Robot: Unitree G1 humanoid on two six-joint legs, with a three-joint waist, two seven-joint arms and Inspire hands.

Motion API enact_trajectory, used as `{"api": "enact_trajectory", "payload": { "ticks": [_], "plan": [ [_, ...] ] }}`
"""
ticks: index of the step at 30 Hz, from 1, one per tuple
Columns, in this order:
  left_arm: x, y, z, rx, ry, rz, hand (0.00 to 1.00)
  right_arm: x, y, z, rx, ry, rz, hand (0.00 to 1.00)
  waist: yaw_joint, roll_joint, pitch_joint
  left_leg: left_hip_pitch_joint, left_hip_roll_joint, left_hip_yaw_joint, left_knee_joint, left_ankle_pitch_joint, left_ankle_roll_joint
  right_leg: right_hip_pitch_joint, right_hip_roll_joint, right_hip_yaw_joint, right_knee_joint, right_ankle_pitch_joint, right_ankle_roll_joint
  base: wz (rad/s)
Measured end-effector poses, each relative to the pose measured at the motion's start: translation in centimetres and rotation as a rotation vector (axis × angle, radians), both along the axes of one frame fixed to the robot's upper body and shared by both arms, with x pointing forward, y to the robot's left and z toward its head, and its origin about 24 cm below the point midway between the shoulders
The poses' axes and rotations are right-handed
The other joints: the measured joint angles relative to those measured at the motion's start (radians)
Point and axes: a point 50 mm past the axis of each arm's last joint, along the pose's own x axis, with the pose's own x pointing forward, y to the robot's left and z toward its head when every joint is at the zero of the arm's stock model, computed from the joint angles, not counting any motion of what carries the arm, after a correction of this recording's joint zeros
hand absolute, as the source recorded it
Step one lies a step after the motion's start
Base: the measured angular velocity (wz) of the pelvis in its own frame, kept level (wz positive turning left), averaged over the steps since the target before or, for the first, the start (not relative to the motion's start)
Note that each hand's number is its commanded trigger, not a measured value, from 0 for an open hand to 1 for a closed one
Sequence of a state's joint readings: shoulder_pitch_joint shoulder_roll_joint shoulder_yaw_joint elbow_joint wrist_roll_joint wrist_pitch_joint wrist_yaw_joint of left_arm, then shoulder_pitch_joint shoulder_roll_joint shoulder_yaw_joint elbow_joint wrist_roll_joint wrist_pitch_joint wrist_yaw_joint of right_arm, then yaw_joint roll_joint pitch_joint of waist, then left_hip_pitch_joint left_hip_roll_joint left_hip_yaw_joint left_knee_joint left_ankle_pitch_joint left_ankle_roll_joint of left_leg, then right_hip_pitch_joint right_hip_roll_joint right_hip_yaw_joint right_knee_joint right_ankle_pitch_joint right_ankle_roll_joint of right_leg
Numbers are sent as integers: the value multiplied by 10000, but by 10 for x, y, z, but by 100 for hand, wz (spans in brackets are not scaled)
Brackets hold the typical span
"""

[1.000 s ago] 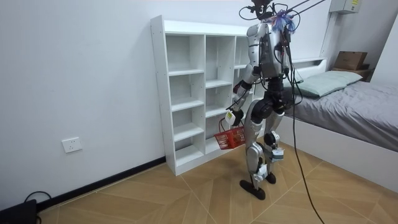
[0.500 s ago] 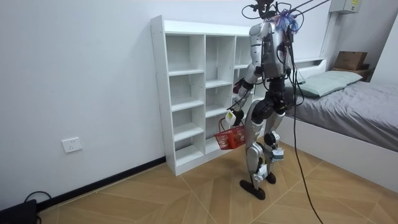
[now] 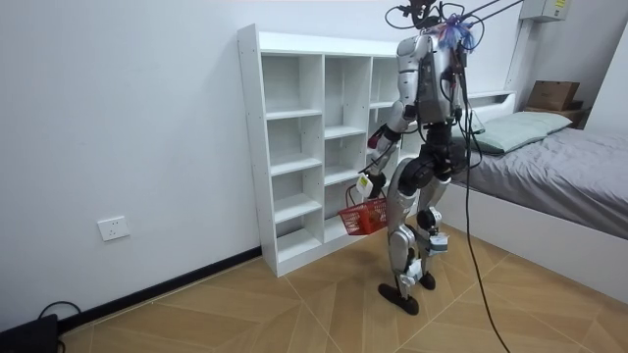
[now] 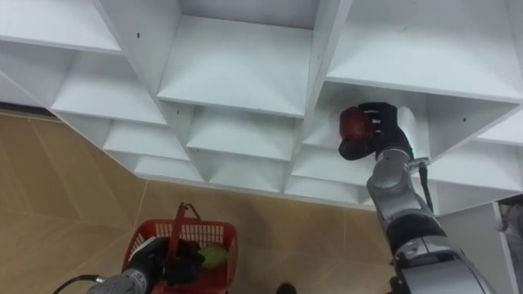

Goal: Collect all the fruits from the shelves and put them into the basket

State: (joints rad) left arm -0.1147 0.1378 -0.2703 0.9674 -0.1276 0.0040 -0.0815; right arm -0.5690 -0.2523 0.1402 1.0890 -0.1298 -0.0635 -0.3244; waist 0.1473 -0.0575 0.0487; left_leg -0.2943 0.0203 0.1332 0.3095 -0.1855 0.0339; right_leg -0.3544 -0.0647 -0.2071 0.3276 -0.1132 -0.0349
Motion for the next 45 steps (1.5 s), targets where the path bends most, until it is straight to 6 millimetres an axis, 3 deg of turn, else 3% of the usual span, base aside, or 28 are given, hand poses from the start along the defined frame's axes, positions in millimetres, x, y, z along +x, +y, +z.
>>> {"api": "enact_trajectory", "payload": {
  "ticks": [12, 33, 39, 40, 42, 45],
  "plan": [
    [5, 2, 2, -5, -65, -81, 100, 3, -1, 4, -131, -129, 74, 100, 17, -64, 39, -190, 0, 7, 123, 0, 2, -151, -19, -18, 25, -5, 1, 0],
    [7, 2, 4, -1, -226, -118, 100, 6, 2, 10, 9, -502, 181, 100, 39, -62, 26, -151, 6, 17, -13, 1, 2, -151, 2, -40, -27, -7, -2, 0],
    [6, 1, 4, -47, -278, -107, 100, 8, 12, 20, -41, -1117, 714, 100, -125, -83, -41, 396, 28, 4, -62, 1, 1, 471, 59, -23, -222, -11, 9, 1],
    [6, 0, 5, -96, -325, -102, 100, 6, 14, 19, -53, -1207, 816, 100, -207, -72, -123, 476, 26, -15, -65, 1, 1, 621, 49, -109, -313, -17, 19, 15],
    [7, -1, 6, -195, -426, -25, 100, 1, 17, 18, -23, -1322, 1003, 100, -343, -59, -179, 679, 25, -43, -85, 0, 0, 937, 57, -204, -531, -9, 32, 15],
    [5, -9, 8, -460, -631, -29, 100, -12, 24, 11, 63, -1405, 1299, 100, -460, -40, -362, 1196, 10, -49, -331, 0, 0, 1471, 96, -215, -755, 8, 85, 3]
  ]
}}
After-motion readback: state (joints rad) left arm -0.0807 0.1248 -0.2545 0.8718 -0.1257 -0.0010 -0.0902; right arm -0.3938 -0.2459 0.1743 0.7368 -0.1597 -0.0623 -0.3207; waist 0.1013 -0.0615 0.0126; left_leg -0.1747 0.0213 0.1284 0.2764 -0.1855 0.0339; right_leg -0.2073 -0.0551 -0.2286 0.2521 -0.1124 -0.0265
